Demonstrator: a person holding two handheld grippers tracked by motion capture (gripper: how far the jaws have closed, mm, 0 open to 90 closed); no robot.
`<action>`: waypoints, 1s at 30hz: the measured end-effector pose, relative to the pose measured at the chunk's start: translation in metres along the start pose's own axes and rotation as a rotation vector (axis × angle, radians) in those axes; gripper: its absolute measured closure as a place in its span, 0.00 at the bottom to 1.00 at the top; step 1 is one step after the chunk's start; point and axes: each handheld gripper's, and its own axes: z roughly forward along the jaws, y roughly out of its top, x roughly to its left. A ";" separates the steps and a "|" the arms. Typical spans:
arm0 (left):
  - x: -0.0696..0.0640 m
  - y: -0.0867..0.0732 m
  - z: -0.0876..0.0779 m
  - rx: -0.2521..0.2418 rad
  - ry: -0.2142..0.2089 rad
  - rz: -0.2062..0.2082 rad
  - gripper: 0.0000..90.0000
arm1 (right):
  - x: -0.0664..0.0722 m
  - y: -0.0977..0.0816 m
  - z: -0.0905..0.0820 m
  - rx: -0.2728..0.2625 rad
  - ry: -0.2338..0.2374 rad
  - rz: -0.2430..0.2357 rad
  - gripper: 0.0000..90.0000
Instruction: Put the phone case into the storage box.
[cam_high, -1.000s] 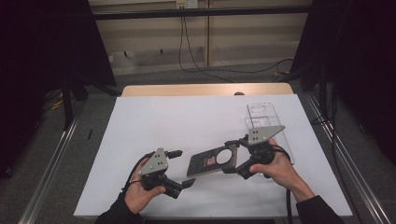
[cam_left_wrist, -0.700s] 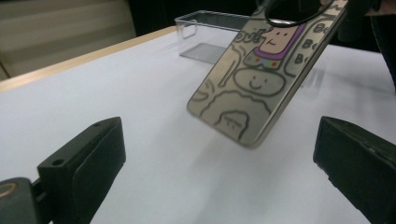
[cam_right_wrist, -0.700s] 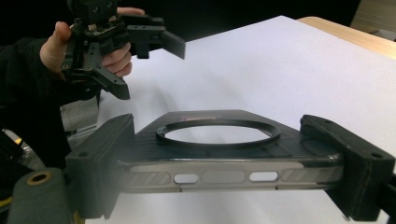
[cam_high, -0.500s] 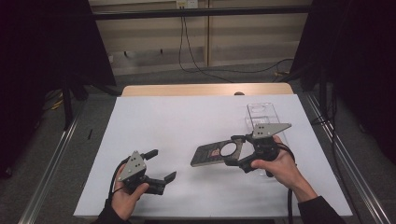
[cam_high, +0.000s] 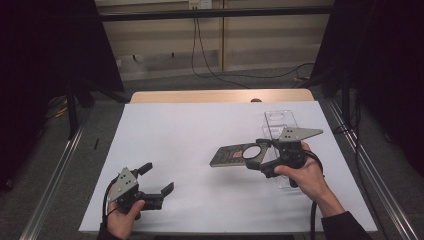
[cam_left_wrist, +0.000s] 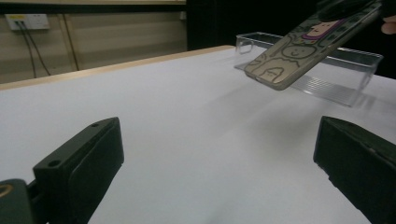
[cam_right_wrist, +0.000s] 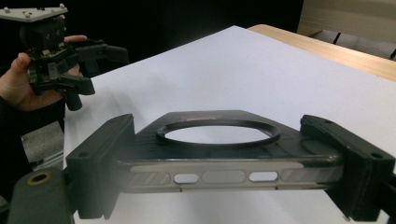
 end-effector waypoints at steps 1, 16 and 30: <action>0.001 -0.001 0.000 0.002 0.006 0.005 0.02 | -0.001 0.001 -0.001 -0.005 -0.003 0.005 0.13; 0.010 -0.002 -0.006 -0.033 0.078 -0.021 0.03 | -0.017 0.017 -0.026 -0.059 -0.103 0.029 0.13; 0.006 -0.004 -0.017 -0.034 0.105 -0.010 0.03 | -0.040 0.037 -0.066 -0.084 -0.205 0.044 0.13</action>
